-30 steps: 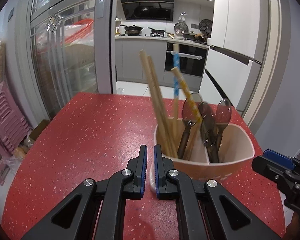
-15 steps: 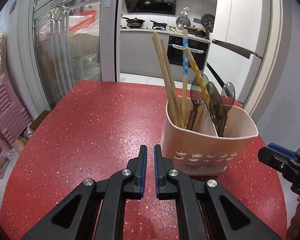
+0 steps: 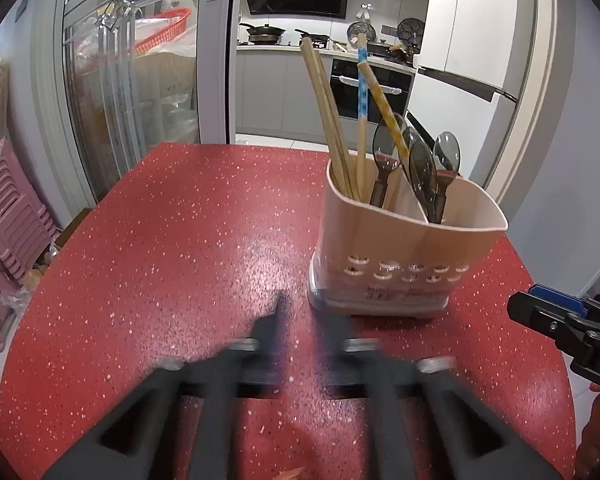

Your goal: Organize utensils

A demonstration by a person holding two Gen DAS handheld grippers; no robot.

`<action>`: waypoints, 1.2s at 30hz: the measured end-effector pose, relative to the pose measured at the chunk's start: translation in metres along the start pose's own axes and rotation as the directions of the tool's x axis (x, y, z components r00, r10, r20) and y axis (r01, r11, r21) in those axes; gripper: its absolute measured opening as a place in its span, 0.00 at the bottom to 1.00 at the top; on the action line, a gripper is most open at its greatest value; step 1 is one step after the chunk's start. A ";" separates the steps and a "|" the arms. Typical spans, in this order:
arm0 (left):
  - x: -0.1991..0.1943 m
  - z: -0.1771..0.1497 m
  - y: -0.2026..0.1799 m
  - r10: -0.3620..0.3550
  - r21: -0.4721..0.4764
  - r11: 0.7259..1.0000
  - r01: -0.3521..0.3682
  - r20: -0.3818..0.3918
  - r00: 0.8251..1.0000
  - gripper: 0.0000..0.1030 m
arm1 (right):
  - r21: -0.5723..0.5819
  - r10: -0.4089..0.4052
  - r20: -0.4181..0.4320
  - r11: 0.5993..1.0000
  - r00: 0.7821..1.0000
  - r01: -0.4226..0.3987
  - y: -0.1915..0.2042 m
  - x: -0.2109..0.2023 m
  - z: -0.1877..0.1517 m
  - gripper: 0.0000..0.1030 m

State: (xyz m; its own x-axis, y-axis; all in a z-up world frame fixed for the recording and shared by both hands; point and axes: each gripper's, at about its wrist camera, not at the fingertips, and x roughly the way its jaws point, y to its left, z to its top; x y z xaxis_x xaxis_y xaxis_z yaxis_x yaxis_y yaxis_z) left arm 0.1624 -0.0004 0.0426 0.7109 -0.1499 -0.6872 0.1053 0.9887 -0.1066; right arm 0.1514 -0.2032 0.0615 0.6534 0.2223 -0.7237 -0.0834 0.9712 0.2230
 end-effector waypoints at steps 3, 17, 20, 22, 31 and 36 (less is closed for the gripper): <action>-0.003 -0.007 0.000 0.024 0.003 1.000 -0.024 0.031 0.999 1.00 | -0.014 -0.018 -0.014 1.000 1.000 0.018 0.002 0.000 -0.005 0.56; 0.004 -0.032 -0.003 0.065 0.024 0.998 -0.066 0.038 0.997 1.00 | -0.024 -0.157 0.024 0.987 0.987 0.157 0.008 -0.008 -0.031 0.79; -0.005 -0.034 -0.005 0.069 0.021 0.997 -0.070 0.053 0.996 1.00 | -0.031 -0.168 0.058 0.985 0.984 0.170 0.010 -0.012 -0.033 0.99; -0.012 -0.036 -0.005 0.068 0.016 0.997 -0.069 0.068 0.995 1.00 | -0.026 -0.159 0.106 0.986 0.982 0.162 0.012 -0.018 -0.036 1.00; -0.023 -0.042 -0.005 0.072 0.013 0.997 -0.074 0.123 0.990 1.00 | -0.005 -0.183 0.225 0.982 0.957 0.189 0.015 -0.032 -0.045 1.00; -0.032 -0.046 -0.005 0.069 0.006 0.997 -0.071 0.174 0.982 1.00 | 0.019 -0.200 0.241 0.979 0.950 0.201 0.009 -0.034 -0.051 1.00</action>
State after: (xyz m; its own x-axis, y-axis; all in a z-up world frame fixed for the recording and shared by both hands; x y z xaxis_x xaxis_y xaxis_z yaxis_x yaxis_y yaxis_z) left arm 0.1071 -0.0003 0.0320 0.8263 -0.0787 -0.5576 0.0588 0.9968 -0.0535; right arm 0.0902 -0.1973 0.0546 0.8188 -0.0033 -0.5741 0.0637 0.9943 0.0852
